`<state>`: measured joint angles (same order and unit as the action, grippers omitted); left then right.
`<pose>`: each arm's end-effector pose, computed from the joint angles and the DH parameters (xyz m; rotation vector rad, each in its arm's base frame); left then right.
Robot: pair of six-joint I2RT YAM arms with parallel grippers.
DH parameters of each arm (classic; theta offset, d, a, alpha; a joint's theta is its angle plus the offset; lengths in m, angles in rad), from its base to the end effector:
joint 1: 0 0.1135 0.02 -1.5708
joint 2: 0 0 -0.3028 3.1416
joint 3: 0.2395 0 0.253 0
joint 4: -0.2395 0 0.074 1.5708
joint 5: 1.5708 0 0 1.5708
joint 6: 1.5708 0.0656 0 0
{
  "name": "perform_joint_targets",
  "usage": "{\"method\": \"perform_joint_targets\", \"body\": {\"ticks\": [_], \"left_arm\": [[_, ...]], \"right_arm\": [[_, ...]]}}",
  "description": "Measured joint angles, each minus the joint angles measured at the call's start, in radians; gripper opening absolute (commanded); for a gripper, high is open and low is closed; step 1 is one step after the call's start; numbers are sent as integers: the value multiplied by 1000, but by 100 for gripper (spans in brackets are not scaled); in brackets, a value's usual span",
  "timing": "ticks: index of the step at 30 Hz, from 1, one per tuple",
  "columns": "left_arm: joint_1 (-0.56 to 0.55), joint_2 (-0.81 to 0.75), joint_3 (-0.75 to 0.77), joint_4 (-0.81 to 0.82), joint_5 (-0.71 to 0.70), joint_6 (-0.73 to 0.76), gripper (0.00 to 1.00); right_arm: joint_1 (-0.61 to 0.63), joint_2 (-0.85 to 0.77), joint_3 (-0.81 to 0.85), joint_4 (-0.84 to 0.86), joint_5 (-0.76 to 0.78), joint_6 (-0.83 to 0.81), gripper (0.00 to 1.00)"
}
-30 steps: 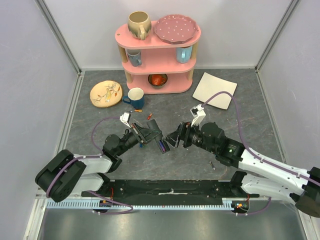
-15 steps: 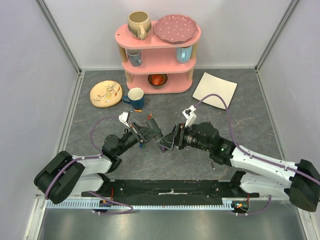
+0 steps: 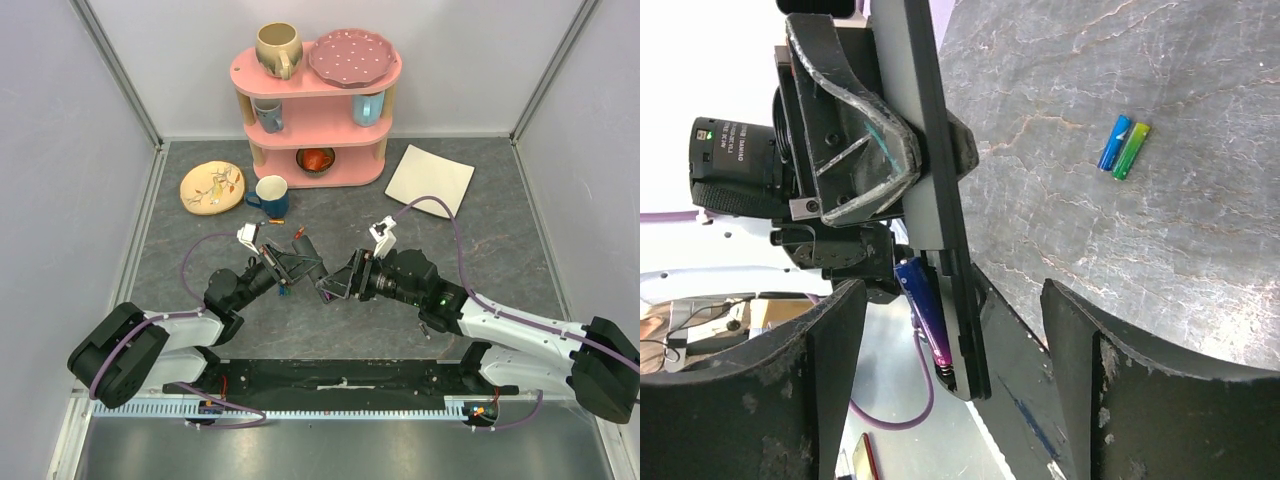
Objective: Load the batteries into the remote control
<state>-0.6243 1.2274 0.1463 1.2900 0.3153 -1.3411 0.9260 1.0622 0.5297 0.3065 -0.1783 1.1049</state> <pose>0.1666 -0.1451 0.2382 -0.2698 1.6241 -1.8014 0.1408 0.2066 0.2739 0.0388 2.1071 1.5212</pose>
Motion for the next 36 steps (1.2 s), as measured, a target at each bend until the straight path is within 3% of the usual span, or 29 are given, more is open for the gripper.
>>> {"method": "perform_joint_targets", "body": {"ticks": [36], "left_arm": [[0, -8, 0, -1, 0, 0, 2]], "right_arm": [[-8, 45, -21, 70, 23, 75, 68]]}}
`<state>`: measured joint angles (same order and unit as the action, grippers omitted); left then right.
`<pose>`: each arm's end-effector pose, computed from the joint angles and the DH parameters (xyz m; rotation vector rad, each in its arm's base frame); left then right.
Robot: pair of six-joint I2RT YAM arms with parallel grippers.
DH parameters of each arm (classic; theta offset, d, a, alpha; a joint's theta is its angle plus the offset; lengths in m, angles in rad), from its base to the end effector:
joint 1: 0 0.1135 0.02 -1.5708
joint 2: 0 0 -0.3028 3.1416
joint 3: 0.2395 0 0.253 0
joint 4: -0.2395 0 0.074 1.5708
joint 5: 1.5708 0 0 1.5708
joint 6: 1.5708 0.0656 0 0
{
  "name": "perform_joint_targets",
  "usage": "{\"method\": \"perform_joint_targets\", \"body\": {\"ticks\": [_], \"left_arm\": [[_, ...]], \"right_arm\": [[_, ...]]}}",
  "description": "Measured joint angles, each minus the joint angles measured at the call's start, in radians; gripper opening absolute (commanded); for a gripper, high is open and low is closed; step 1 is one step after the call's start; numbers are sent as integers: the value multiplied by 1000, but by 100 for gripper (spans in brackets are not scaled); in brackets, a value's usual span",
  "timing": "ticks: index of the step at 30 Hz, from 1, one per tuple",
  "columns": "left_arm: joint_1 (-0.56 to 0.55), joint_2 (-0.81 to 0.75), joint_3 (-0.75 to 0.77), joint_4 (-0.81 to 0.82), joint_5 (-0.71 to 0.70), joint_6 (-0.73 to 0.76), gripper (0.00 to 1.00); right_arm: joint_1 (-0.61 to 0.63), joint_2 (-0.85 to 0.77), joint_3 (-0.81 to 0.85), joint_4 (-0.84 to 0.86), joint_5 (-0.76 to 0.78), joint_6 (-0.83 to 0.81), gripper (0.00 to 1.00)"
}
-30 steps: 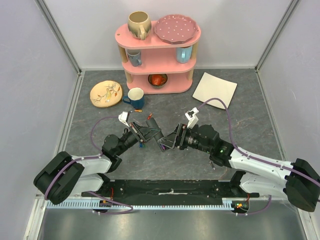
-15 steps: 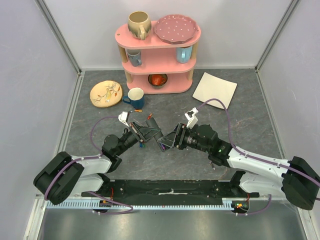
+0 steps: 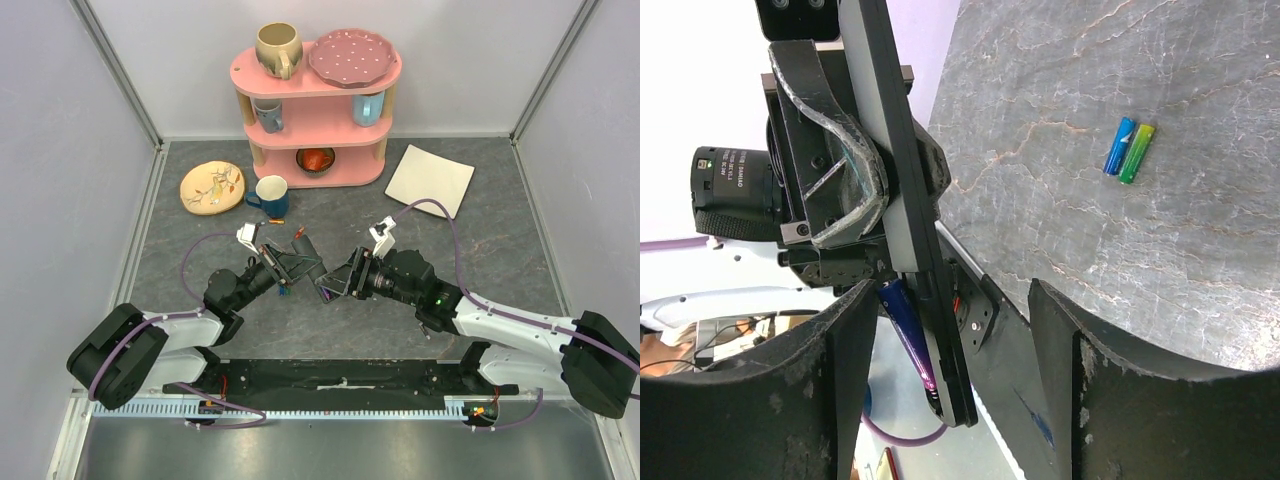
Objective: Load the batteries into the remote control
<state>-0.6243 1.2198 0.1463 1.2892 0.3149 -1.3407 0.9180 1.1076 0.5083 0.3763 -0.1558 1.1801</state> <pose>0.1659 -0.1446 0.2396 -0.2665 1.6166 -1.8035 0.1479 0.2102 0.2646 0.1455 2.1121 1.5452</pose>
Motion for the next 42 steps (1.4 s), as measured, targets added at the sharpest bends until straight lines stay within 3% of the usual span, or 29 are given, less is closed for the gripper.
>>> {"method": "perform_joint_targets", "body": {"ticks": [42], "left_arm": [[-2, -5, 31, -19, -23, 28, 2]], "right_arm": [[0, 13, -22, 87, -9, 29, 53]]}}
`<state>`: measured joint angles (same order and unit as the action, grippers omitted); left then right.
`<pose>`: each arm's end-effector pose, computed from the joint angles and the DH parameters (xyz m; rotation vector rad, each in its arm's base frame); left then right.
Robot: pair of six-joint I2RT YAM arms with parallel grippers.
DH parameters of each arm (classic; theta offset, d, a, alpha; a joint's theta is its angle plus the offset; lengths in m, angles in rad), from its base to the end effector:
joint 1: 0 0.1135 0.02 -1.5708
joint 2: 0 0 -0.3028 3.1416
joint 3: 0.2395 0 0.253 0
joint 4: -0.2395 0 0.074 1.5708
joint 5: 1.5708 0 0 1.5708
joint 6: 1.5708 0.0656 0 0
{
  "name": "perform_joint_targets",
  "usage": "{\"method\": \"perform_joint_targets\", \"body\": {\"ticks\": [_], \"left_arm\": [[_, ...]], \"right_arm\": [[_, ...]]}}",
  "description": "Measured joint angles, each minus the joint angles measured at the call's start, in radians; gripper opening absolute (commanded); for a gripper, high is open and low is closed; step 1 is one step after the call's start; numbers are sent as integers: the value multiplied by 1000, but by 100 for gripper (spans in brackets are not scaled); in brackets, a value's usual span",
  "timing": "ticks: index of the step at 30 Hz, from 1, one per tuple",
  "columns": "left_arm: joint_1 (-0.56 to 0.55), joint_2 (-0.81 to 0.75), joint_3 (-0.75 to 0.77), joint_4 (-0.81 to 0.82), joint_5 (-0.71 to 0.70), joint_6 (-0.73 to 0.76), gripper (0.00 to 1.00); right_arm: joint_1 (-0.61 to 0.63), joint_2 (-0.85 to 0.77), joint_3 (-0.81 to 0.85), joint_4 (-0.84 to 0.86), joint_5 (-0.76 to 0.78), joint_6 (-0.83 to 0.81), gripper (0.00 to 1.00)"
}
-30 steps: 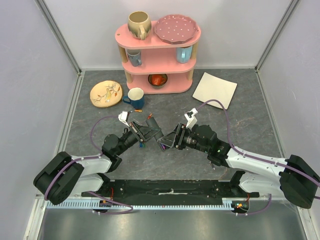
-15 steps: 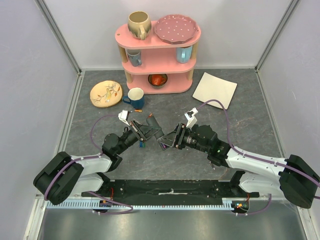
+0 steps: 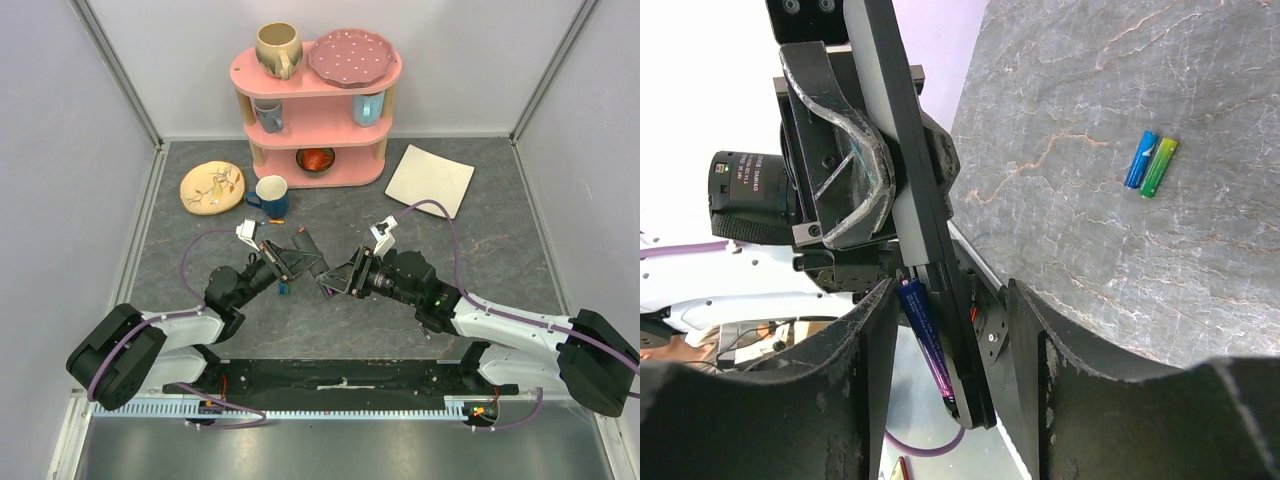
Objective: Load the batteries into the remote control
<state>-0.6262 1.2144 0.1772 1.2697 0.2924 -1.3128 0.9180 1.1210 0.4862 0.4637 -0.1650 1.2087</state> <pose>0.1706 -0.1467 0.2477 -0.2546 1.5855 -1.7775 0.1485 0.2119 0.2651 0.1571 2.0673 1.6052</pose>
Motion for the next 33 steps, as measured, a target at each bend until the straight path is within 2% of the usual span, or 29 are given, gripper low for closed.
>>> {"method": "perform_joint_targets", "body": {"ticks": [20, 26, 30, 33], "left_arm": [[0, 0, 9, -8, -4, 13, 2], [0, 0, 9, -7, -4, 13, 2], [0, 1, 9, -3, -4, 13, 2], [0, 5, 9, 1, -5, 12, 2]], "right_arm": [[0, 13, -1, 17, -23, 0, 42], [0, 15, -1, 16, -23, -1, 52], [0, 17, -1, -2, -22, -6, 66], [0, 17, 3, -28, -22, -13, 73]]}}
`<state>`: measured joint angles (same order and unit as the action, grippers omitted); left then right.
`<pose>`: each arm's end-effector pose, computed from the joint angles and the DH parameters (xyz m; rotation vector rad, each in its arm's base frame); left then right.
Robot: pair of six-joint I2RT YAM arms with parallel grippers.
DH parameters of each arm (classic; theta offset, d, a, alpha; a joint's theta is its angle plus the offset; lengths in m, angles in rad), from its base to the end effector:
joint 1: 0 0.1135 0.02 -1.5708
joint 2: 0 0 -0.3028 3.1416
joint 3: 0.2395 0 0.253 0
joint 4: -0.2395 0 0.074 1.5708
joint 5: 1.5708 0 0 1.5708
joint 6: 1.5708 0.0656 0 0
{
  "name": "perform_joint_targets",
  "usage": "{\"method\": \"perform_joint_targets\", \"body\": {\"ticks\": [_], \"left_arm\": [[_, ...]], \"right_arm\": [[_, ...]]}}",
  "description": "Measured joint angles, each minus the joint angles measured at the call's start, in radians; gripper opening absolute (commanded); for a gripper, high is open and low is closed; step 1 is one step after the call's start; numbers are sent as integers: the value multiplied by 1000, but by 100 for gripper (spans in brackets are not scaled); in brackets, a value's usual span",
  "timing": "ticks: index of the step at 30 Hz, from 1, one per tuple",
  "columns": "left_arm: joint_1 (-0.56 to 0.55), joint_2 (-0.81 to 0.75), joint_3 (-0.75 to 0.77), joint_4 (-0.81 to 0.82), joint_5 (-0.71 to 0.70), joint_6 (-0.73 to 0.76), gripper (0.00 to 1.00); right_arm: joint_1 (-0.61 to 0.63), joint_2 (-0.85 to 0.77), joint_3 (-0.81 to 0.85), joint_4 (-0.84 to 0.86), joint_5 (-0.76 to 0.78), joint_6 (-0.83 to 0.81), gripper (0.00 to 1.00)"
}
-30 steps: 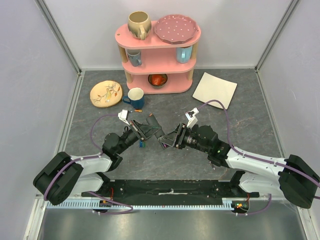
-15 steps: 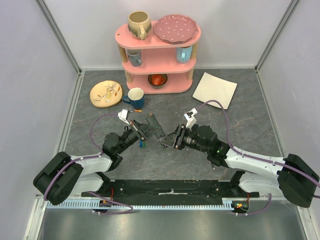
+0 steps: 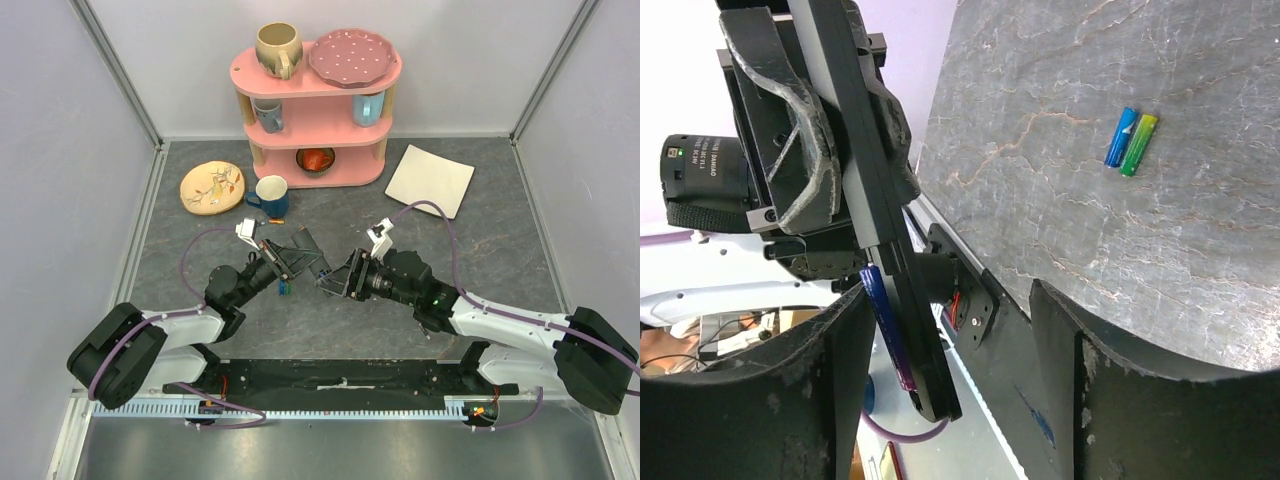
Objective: Load the batteries into the remote control
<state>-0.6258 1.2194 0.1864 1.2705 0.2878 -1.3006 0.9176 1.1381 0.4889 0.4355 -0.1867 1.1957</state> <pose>0.1725 -0.1476 0.2497 -0.2467 1.5764 -1.7672 0.1486 0.2142 0.2583 0.1352 2.1185 1.5835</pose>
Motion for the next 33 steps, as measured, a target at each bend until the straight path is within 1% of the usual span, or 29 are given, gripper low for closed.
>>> {"method": "perform_joint_targets", "body": {"ticks": [6, 10, 14, 18, 25, 29, 33], "left_arm": [[0, 19, 0, 16, 1, 0, 2], [0, 32, 0, 19, 1, 0, 2], [0, 37, 0, 26, 2, -1, 2], [0, 37, 0, 33, 2, 0, 2], [0, 37, 0, 33, 2, 0, 2], [0, 36, 0, 33, 5, 0, 2], [0, 30, 1, 32, 10, 0, 2]], "right_arm": [[0, 0, 37, -58, -1, -19, 80], [0, -5, 83, -82, -9, -40, 81], [0, -27, 123, -126, -11, -74, 80], [0, -49, 125, -163, -5, -100, 78], [-6, -70, 125, -209, 12, -134, 78], [-18, -70, 117, -195, 10, -122, 77], [-47, -69, 72, -131, 0, -77, 74]]}}
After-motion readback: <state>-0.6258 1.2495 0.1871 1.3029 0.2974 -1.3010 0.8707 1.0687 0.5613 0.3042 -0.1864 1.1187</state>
